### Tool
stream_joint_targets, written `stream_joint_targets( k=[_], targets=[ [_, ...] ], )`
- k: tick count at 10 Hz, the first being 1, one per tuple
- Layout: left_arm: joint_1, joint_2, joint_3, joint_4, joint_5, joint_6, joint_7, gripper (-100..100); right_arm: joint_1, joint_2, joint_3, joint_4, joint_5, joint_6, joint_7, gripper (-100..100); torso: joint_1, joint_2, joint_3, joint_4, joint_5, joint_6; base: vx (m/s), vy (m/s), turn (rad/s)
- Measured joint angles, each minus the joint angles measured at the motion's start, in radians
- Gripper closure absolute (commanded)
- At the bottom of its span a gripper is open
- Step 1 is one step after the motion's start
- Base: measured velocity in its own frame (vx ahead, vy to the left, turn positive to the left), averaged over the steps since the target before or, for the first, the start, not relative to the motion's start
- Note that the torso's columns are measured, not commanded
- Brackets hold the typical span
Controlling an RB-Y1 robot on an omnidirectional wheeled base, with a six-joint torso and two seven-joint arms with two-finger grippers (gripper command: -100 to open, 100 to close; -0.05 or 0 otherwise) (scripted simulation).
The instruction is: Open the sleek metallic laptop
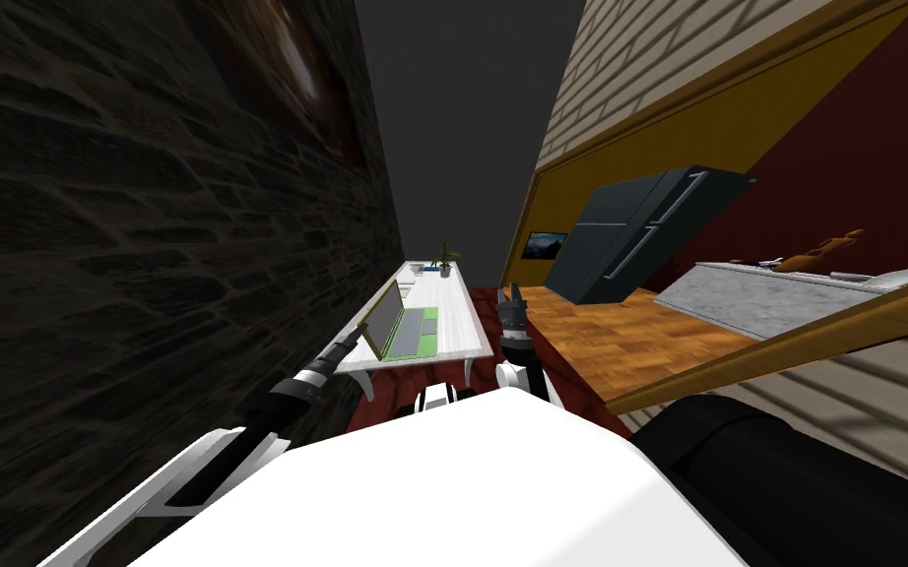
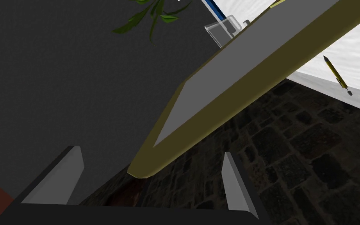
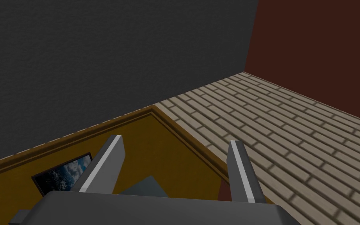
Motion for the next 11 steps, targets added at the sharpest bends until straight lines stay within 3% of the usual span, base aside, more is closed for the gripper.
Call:
stream_joint_targets(
  k=[1,2,3,8,11],
  targets=[
    [0.0,0.002,0.0,0.001,-0.001,0.003,0.0,-100,0.0,0.0,0.0,0.0,0.0,0.0,0.0,0,-0.001,0.001,0.001,0.0,0.0,0.0,0.004,0.006,0.005],
    [0.0,0.002,0.0,0.0,-0.001,0.002,0.0,100,0.0,0.0,0.0,0.0,0.0,0.0,0.0,0,-0.002,0.002,0.001,0.0,0.0,0.0,0.0,0.0,0.0],
    [0.0,0.002,0.0,0.001,-0.001,0.002,0.0,100,0.0,0.0,0.0,0.0,0.0,0.0,0.0,0,-0.001,0.001,0.001,0.0,0.0,0.0,-0.017,-0.071,0.004],
    [0.002,0.05,0.031,0.01,-0.091,0.021,-0.088,100,0.0,0.0,0.0,0.0,0.0,0.0,0.0,0,-0.007,-0.004,-0.001,-0.006,0.003,0.005,-0.006,-0.159,0.01],
    [0.01,0.071,0.036,0.022,-0.134,0.028,-0.134,100,0.0,0.0,0.0,0.0,0.0,0.0,0.0,0,0.005,-0.005,-0.003,-0.002,0.004,0.002,-0.01,-0.111,-0.018]
  ],
)
